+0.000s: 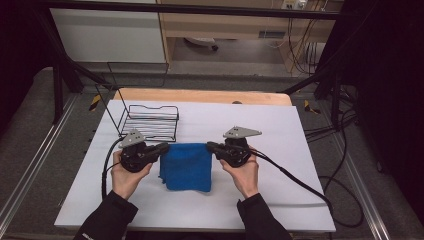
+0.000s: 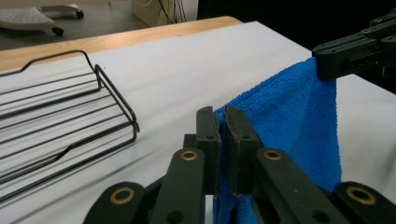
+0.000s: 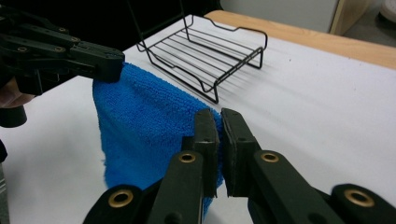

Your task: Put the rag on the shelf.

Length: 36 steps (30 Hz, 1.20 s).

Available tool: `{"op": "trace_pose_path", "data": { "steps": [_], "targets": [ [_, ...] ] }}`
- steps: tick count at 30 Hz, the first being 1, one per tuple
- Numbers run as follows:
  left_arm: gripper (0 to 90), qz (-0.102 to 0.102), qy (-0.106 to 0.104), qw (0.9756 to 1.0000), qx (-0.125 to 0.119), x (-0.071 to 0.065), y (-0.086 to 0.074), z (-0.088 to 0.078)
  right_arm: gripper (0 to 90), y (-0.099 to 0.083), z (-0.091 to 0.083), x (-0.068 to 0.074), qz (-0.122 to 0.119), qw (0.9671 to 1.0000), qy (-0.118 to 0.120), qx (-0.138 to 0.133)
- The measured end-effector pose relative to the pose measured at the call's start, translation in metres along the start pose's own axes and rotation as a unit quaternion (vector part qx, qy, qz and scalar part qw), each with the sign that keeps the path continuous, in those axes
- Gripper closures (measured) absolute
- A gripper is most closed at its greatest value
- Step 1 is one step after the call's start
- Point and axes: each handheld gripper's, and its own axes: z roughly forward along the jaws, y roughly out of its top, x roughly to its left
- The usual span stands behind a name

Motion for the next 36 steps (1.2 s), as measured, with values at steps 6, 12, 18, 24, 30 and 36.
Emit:
{"op": "trace_pose_path", "data": {
  "steps": [6, 12, 18, 24, 30, 36],
  "targets": [
    [85.0, 0.006, 0.002, 0.9997, -0.022, -0.005, 0.007, -0.010, 86.0, 0.011, -0.010, 0.006, -0.024, 0.9994, -0.002, -0.023],
    [85.1, 0.010, 0.006, 0.9990, -0.043, -0.007, 0.013, -0.019, 86.0, 0.022, -0.016, 0.012, -0.037, 0.9985, -0.002, -0.039],
    [85.1, 0.012, 0.016, 0.9976, -0.067, -0.007, 0.019, -0.029, 86.0, 0.031, -0.018, 0.019, -0.050, 0.9972, -0.001, -0.056],
    [85.1, 0.015, 0.026, 0.9954, -0.091, -0.005, 0.024, -0.040, 86.0, 0.038, -0.018, 0.026, -0.058, 0.9955, -0.003, -0.075],
    [85.2, 0.015, 0.037, 0.9930, -0.112, -0.003, 0.028, -0.049, 86.1, 0.048, -0.017, 0.035, -0.070, 0.9929, -0.005, -0.096],
    [85.3, 0.017, 0.049, 0.9908, -0.125, 0.001, 0.030, -0.056, 86.1, 0.052, -0.013, 0.042, -0.074, 0.9909, -0.005, -0.112]
  ]
}}
